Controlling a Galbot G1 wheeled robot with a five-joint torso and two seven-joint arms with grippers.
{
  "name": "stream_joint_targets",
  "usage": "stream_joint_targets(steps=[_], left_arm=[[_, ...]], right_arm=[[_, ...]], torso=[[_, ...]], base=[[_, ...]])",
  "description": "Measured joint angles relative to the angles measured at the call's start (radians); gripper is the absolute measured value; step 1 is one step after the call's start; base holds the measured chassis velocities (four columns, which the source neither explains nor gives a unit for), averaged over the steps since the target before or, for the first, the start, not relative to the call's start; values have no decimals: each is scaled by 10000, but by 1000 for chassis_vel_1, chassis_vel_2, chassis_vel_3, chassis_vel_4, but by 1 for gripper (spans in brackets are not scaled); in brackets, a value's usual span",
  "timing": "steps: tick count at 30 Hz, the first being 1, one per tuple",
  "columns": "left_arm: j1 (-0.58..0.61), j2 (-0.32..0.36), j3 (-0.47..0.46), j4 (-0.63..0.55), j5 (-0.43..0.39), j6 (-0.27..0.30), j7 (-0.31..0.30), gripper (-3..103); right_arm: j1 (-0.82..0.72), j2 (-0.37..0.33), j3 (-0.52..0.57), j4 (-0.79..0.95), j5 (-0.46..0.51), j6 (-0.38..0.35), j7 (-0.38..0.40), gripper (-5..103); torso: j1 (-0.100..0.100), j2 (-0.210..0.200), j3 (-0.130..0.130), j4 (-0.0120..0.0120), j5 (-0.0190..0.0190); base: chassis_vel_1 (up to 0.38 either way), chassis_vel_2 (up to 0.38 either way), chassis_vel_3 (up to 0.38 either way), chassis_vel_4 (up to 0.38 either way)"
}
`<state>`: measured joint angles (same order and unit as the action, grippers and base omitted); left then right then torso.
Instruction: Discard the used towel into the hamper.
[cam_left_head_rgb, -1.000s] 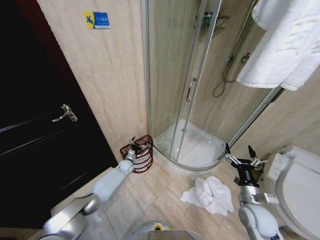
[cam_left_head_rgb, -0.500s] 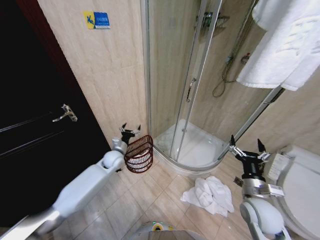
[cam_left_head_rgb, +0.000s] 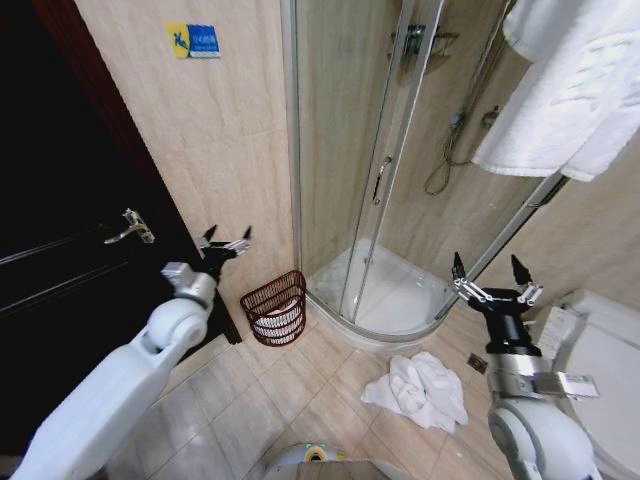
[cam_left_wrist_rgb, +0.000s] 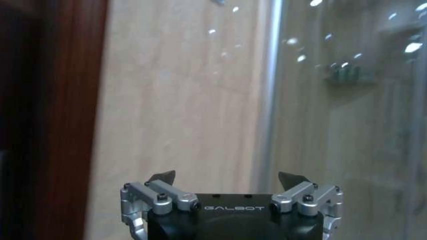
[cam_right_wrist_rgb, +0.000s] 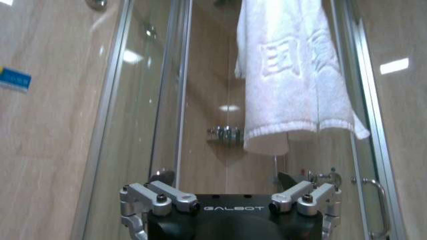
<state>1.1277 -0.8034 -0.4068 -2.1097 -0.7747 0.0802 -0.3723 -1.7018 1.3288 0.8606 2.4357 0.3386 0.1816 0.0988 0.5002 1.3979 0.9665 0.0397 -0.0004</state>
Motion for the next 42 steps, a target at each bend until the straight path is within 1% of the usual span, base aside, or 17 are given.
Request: stream_joint_targets(steps=[1,2,3,4,6,8,12,14,16,17,20,22,23,26,29,34,42], left_arm=[[692,-244,-581,-250,412,-54,194,100],[1073,-401,-880,-447,659,-102,256,100],[1946,-860,-1477,-1075,1093,-211,230,100],[1946,-860,-1477,-1075,1093,-211,230,100],[3103,-1593,-2082,-2176,1450,-260,48,100],[4012,-2217,-2243,-2983,1805,-375,0,100],[4150,-2340,-2241,-3178,1873,-429,3,100],[3897,-2265,-2200,-3124,1749,-508,134,100],[3824,-2258,-2153,-3105,1633,-588,222,100],[3733,-2263,-2073,-3084,1460,-691,371,100],[3361,-2277,-1703,-2765,1336,-978,665,100],[3288,-2262,-1610,-2692,1342,-1010,712,100],[3171,-2231,-1416,-2587,1375,-1043,768,100],[3069,-2228,-1255,-2519,1406,-1058,789,100],[2792,-2276,-822,-2250,1531,-1114,794,100],[2689,-2270,-585,-2105,1675,-1177,803,100],[2543,-2035,-129,-2078,1641,-1214,810,100]], right_arm=[[-23,37,74,1,105,128,-86,100],[-33,59,129,1,155,201,-128,100],[-56,143,267,22,237,326,-222,100],[-56,143,267,22,237,326,-222,100],[-83,395,440,88,344,415,-301,100],[-95,796,462,181,366,413,-302,100],[-117,1041,413,219,261,408,-300,100],[-242,1266,421,297,76,443,-303,100],[-317,1340,450,349,61,467,-303,100],[-404,1409,513,385,56,507,-303,100],[-600,1486,762,408,34,545,-305,100],[-614,1485,808,408,37,532,-296,100],[-623,1477,870,408,49,509,-271,100],[-627,1451,926,408,74,495,-257,100],[-664,1435,1079,360,161,510,-233,100],[-669,1463,1150,313,197,540,-226,100],[-673,1583,1168,255,205,583,-201,100]], torso=[[0,0,0,-1,1],[0,0,0,0,0],[0,0,0,2,0],[0,0,0,2,0],[-2,1,-2,4,3],[-4,1,-2,4,3],[-5,2,-3,3,5],[-2,1,-1,-5,4],[-1,0,0,-6,4],[0,0,0,-4,3],[0,0,0,-2,2],[0,0,0,-2,3],[0,0,0,-2,4],[0,0,0,0,5],[0,0,0,0,3],[0,0,0,0,2],[0,0,0,-1,3]], base=[[0,0,0,0],[0,0,0,0],[0,0,0,0],[0,0,0,0],[0,0,0,0],[0,0,0,0],[0,0,0,0],[0,0,0,0],[0,0,0,0],[0,0,0,0],[0,0,0,0],[0,0,0,0],[0,0,0,0],[0,0,0,0],[0,0,0,0],[-19,-35,23,23],[-134,-138,128,144]])
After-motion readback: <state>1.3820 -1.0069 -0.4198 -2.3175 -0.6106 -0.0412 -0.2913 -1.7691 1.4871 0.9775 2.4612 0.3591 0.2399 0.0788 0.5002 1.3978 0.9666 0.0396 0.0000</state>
